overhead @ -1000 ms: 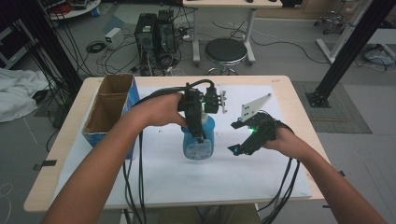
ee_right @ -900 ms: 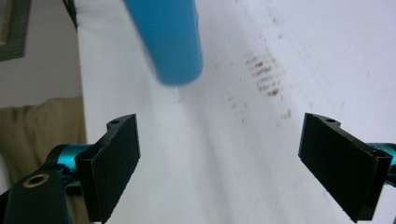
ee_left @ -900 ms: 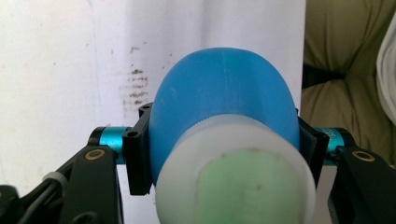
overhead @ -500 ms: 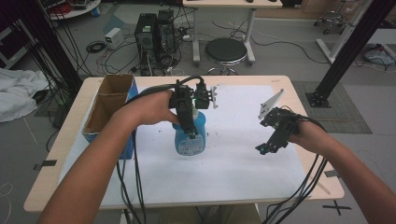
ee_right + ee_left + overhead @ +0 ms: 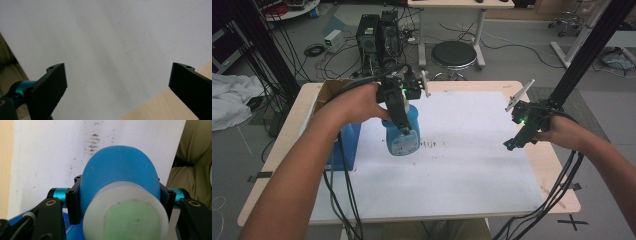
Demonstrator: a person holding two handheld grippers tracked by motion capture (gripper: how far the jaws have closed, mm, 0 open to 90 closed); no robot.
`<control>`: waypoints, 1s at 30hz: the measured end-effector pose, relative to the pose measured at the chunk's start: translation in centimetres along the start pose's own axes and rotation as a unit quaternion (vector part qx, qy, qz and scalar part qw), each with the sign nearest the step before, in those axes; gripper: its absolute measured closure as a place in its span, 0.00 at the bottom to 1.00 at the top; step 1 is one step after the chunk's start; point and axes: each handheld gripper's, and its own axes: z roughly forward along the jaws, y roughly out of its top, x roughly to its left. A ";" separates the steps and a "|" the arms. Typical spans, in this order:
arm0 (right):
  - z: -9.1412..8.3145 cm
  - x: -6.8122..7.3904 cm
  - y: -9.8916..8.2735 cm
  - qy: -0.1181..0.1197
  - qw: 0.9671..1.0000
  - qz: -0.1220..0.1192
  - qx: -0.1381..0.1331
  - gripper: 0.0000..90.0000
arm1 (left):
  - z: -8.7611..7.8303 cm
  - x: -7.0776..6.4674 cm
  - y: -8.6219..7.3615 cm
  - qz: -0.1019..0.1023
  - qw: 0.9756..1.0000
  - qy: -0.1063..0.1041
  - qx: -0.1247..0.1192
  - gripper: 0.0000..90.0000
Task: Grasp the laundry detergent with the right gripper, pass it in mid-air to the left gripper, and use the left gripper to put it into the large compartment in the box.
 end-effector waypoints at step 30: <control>-0.8 -1.1 0.4 0.043 0.997 -0.061 0.004 0.01 | -10.7 5.0 -8.9 -0.177 0.981 0.076 -0.024 0.42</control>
